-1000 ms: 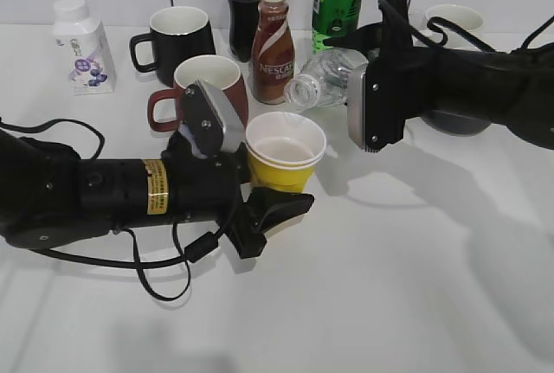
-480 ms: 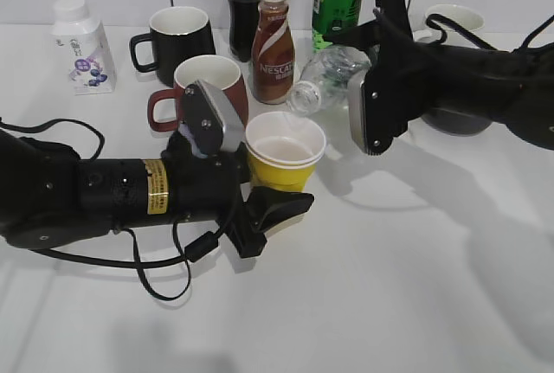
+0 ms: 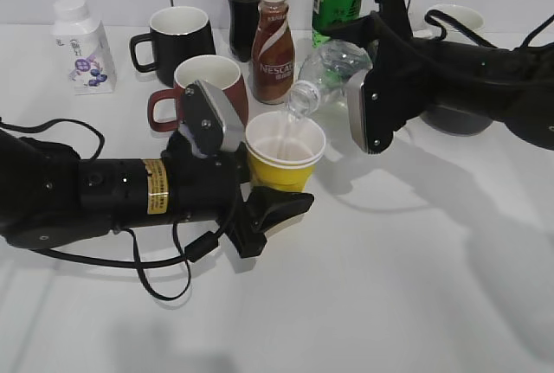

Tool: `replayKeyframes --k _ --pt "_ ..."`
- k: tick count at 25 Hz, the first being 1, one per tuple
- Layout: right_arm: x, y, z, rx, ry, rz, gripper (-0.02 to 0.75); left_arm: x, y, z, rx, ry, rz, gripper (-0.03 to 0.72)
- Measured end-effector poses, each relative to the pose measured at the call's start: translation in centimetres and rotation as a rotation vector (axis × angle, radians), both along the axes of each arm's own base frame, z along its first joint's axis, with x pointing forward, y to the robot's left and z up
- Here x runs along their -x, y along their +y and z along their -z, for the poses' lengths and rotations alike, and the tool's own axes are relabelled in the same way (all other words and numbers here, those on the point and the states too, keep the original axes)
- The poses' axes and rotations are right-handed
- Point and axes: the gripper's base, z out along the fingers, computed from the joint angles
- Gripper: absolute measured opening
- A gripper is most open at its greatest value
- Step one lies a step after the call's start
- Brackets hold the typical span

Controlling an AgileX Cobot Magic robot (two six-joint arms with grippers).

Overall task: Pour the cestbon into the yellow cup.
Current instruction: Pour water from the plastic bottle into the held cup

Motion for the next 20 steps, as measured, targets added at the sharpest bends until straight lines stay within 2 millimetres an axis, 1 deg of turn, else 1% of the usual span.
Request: replayKeyframes --k 20 --pt "-0.18 -0.08 -0.38 0.020 -0.080 0.007 0.461 0.00 0.00 -0.01 0.001 0.000 0.000 0.441"
